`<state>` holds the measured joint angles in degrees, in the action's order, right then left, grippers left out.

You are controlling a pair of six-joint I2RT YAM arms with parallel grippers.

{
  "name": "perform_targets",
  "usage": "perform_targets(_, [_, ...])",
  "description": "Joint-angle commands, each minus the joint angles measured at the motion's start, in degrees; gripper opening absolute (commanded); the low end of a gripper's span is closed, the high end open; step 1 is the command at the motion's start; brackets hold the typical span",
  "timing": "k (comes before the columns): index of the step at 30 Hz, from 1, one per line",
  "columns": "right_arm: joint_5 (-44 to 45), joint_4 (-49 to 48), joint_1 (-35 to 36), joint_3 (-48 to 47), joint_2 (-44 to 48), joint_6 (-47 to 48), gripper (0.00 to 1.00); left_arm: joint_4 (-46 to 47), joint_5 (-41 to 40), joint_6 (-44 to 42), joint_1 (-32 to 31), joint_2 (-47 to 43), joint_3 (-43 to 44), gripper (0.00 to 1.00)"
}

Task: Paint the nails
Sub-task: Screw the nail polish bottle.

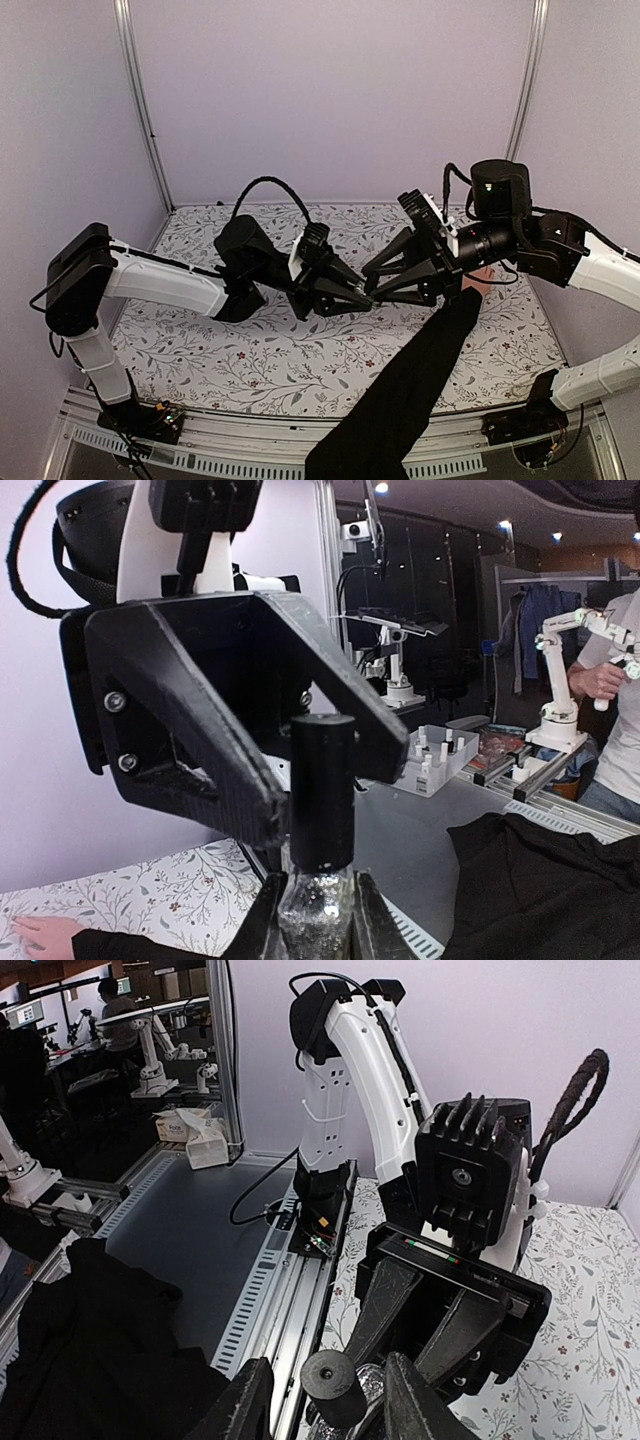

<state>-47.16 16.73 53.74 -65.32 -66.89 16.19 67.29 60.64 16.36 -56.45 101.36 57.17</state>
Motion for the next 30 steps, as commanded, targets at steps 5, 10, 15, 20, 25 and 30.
perform_targets(5, [0.1, 0.8, 0.5, -1.9, -0.3, 0.4, 0.22, -0.9, -1.1, -0.3, 0.2, 0.4, 1.5, 0.0])
perform_targets(10, [1.0, 0.8, 0.5, -1.7, -0.2, 0.4, 0.11, -1.1, -3.0, -1.0, 0.4, -0.5, 0.8, 0.0])
perform_targets(15, [3.0, 0.6, 0.5, -1.1, -0.1, -0.1, 0.07, -2.9, -6.9, -3.3, 0.5, -2.1, -0.1, 0.0])
perform_targets(20, [6.4, -0.4, 0.5, -0.4, -0.3, -1.5, 0.05, -4.0, -12.5, -5.7, 0.5, -4.3, -1.9, 0.0])
perform_targets(25, [10.2, -1.9, 0.5, 0.6, -0.3, -2.8, 0.04, -4.6, -18.8, -8.2, 0.5, -6.3, -3.7, 0.0])
perform_targets(30, [15.3, -2.6, 0.5, 0.5, -0.9, -4.6, 0.04, -5.3, -24.5, -10.0, 0.5, -7.4, -4.9, 0.0])
